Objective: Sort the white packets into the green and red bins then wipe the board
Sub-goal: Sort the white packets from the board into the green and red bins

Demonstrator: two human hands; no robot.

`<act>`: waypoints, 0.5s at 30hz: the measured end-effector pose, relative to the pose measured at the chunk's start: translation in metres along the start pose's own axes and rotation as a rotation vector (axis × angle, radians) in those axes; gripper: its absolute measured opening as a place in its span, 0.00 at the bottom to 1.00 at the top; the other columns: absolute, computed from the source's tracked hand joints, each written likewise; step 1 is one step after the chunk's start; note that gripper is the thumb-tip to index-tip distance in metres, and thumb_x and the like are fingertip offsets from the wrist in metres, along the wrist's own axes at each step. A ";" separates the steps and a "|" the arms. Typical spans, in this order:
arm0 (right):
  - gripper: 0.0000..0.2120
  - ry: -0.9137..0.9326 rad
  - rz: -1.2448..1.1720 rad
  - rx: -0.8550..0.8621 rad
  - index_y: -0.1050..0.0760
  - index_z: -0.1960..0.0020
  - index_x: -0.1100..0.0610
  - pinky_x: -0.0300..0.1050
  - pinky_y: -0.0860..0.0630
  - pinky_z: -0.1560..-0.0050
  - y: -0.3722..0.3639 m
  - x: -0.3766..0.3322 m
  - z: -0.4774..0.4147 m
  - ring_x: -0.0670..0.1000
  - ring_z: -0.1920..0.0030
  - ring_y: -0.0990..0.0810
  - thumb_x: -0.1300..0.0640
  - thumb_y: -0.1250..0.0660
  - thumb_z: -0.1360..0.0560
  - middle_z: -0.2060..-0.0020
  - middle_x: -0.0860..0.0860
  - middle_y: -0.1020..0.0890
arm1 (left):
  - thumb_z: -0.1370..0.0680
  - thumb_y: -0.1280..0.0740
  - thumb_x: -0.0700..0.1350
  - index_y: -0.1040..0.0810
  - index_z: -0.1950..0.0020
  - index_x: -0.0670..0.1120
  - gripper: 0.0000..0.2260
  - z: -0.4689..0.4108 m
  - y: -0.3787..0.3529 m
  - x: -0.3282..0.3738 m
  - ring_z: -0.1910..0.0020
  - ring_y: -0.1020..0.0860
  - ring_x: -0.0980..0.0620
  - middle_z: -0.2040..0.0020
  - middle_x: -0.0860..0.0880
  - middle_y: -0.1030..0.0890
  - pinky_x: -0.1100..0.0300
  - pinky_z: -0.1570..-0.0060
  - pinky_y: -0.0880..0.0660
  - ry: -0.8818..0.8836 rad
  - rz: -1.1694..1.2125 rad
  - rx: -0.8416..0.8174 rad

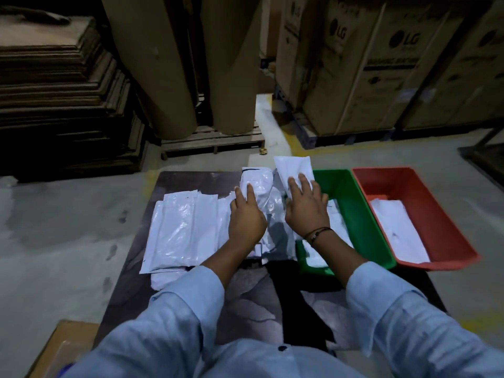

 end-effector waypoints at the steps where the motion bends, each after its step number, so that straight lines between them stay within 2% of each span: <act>1: 0.29 -0.005 0.001 -0.003 0.44 0.20 0.51 0.67 0.39 0.32 0.001 0.011 0.000 0.63 0.23 0.45 0.52 0.41 0.20 0.20 0.54 0.44 | 0.18 0.40 0.40 0.52 0.16 0.47 0.34 -0.001 -0.003 0.009 0.21 0.42 0.36 0.17 0.39 0.53 0.48 0.28 0.34 -0.002 0.000 0.005; 5: 0.30 -0.033 0.016 -0.030 0.43 0.21 0.51 0.67 0.38 0.33 0.002 0.059 0.001 0.64 0.24 0.44 0.52 0.40 0.21 0.21 0.55 0.43 | 0.18 0.41 0.39 0.52 0.16 0.47 0.33 -0.001 -0.018 0.043 0.22 0.40 0.36 0.17 0.40 0.52 0.48 0.31 0.32 0.007 0.006 0.019; 9: 0.29 -0.061 0.019 -0.084 0.44 0.21 0.51 0.66 0.39 0.32 -0.008 0.103 -0.001 0.64 0.24 0.44 0.51 0.41 0.20 0.20 0.55 0.43 | 0.18 0.41 0.41 0.51 0.16 0.47 0.32 -0.001 -0.035 0.073 0.22 0.41 0.36 0.17 0.40 0.50 0.47 0.28 0.34 0.003 -0.014 0.033; 12: 0.30 -0.070 0.025 -0.135 0.46 0.20 0.51 0.66 0.40 0.31 -0.021 0.125 -0.003 0.65 0.24 0.44 0.51 0.41 0.20 0.20 0.55 0.44 | 0.18 0.41 0.41 0.51 0.16 0.46 0.31 0.000 -0.047 0.088 0.22 0.40 0.36 0.17 0.40 0.50 0.47 0.26 0.36 -0.001 -0.037 0.044; 15: 0.32 -0.069 0.033 -0.196 0.50 0.19 0.49 0.66 0.40 0.31 -0.035 0.139 -0.005 0.65 0.24 0.45 0.49 0.42 0.20 0.20 0.56 0.46 | 0.18 0.42 0.41 0.51 0.16 0.46 0.31 0.002 -0.056 0.097 0.23 0.39 0.37 0.16 0.41 0.52 0.48 0.28 0.34 0.014 -0.062 0.038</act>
Point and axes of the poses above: each hand's wrist, its own z-axis away from the middle knuckle, its own y-axis out of the back of the hand, x = y × z, the point moved 4 cm from there along -z, towards the middle knuckle
